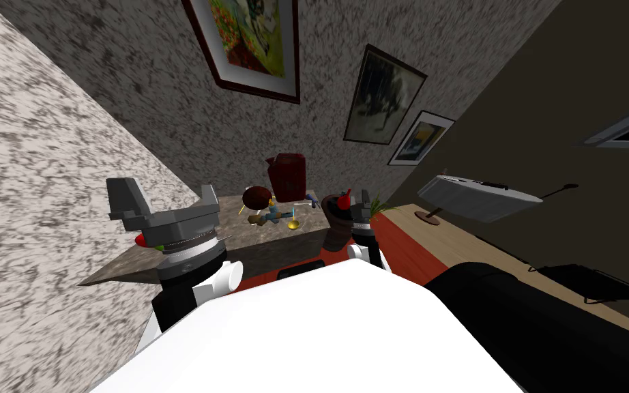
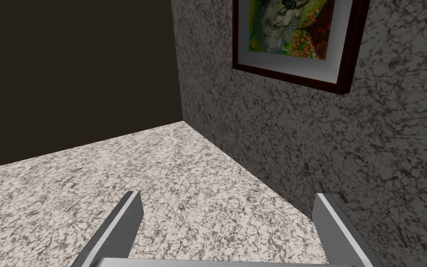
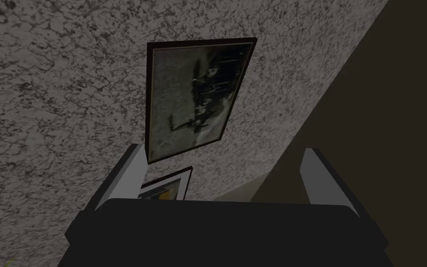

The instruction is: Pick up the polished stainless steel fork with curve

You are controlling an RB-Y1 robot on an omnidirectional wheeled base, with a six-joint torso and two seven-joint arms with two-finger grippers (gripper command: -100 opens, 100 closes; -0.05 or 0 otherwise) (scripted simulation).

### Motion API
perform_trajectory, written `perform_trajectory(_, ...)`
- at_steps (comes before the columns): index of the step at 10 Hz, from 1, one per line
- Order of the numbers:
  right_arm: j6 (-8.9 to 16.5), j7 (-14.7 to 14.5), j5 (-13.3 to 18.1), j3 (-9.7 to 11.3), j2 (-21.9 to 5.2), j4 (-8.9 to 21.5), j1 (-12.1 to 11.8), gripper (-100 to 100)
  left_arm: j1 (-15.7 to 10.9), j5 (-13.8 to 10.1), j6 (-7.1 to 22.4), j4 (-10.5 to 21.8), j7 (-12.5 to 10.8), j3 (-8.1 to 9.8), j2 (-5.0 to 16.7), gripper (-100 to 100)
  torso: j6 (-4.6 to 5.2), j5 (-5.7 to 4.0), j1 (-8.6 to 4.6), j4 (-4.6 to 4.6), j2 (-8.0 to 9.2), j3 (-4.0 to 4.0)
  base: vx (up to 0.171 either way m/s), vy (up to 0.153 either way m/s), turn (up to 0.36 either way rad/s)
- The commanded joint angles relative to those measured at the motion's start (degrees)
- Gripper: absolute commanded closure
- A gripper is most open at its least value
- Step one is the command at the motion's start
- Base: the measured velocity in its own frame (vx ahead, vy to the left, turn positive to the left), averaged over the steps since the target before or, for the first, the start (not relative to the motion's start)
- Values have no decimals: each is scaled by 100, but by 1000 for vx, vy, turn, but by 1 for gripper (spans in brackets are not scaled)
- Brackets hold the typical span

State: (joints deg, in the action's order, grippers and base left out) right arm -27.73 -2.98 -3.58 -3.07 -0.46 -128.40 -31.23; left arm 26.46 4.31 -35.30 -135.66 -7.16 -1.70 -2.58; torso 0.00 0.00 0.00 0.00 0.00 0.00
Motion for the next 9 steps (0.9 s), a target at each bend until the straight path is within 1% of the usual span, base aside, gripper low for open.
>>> perform_trajectory(1, 17, 2, 33, -24, -183, 78, 0, -100, 0, 0, 0, 0, 0, 0, 0, 0, 0, 0, 0, 0, 0, 0, -17, -2, 25)
perform_trajectory(3, 55, 6, 111, -75, -516, 257, 3, -100, 0, 0, 0, 0, 0, 0, 0, 0, 0, -1, -7, 2, 11, 6, -37, -18, 46)
perform_trajectory(6, 129, 13, 300, -179, -1084, 680, 22, -100, -1, 0, 0, 0, 0, 0, 0, 0, 0, -3, -11, 5, 22, 12, -59, -24, 85)
perform_trajectory(7, 129, 13, 300, -179, -1183, 681, 22, -100, -1, 0, 0, 0, 0, 0, 0, 0, -1, -3, -16, 5, 25, 14, -49, -25, 25)
perform_trajectory(9, 180, 17, 468, -246, -1575, 1044, 46, -100, -1, 0, 0, 0, 0, 0, 0, 0, -1, -3, -11, 4, 18, 10, -54, -18, 101)
